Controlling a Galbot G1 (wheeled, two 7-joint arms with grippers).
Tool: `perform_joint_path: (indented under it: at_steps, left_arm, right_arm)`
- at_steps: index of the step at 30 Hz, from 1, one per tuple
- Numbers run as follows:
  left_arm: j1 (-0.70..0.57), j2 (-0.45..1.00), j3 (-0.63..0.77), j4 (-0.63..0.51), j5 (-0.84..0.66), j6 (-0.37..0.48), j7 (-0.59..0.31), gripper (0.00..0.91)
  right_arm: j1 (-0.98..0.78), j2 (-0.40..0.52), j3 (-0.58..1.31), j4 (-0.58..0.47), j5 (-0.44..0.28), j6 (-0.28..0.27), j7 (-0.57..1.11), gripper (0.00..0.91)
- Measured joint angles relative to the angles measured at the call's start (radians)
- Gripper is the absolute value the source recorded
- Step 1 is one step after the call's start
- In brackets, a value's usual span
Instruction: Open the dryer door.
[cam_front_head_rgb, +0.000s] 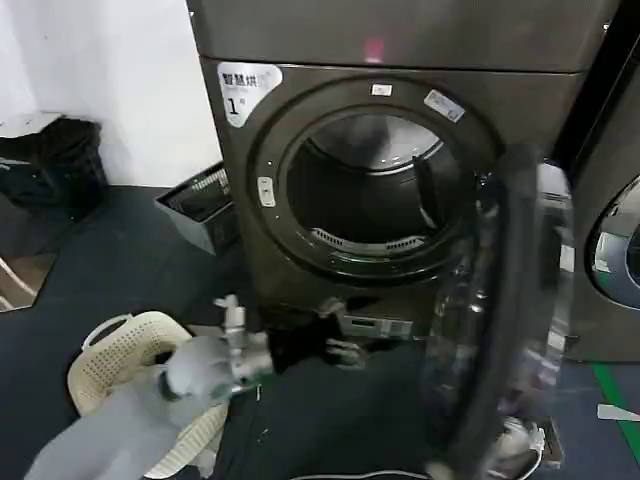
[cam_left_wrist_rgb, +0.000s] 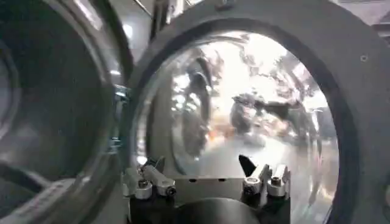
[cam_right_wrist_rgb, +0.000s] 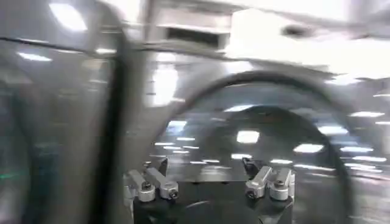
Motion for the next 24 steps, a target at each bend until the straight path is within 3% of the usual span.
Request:
perform_joint_path:
  at_steps: [4, 11, 24]
  left_arm:
    - [-0.086, -0.064, 0.105, 0.040, 0.003, -0.004, -0.006, 0.907]
    - [-0.198, -0.194, 0.228, 0.140, 0.013, -0.019, -0.025, 0.907]
    - [-0.282, -0.432, 0.281, 0.326, 0.080, -0.035, -0.079, 0.907]
  right_arm:
    - [-0.054, -0.013, 0.116, -0.038, -0.022, -0.014, 0.081, 0.907]
    - [-0.131, -0.021, 0.276, -0.071, 0.008, -0.060, 0.114, 0.907]
    - [-0.171, -0.024, 0.377, -0.091, 0.004, 0.002, 0.050, 0.907]
